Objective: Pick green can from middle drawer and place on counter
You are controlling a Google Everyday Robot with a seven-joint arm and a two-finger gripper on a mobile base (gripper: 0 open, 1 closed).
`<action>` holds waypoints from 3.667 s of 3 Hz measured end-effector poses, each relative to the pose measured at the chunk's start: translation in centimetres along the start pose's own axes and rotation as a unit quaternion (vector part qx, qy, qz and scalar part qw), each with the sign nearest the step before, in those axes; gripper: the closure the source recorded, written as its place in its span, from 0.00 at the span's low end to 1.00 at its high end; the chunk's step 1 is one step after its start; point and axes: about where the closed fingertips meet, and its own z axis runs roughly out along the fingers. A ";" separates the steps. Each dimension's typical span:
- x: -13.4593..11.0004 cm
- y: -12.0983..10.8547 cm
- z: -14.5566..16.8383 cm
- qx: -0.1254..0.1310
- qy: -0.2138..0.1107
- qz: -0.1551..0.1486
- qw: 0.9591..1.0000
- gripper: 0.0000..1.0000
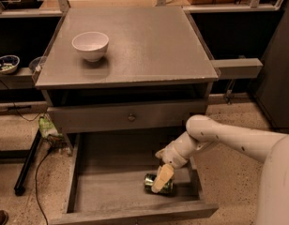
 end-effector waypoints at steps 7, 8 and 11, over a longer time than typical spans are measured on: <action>4.9 -5.5 3.5 0.146 0.058 0.092 0.983 0.00; 4.9 -5.4 3.7 0.142 0.057 0.092 0.984 0.00; 5.1 -4.1 7.2 0.083 0.046 0.068 0.993 0.00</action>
Offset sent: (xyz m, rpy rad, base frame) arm -0.0115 -0.0042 -0.0449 -0.0824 0.0077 -0.0513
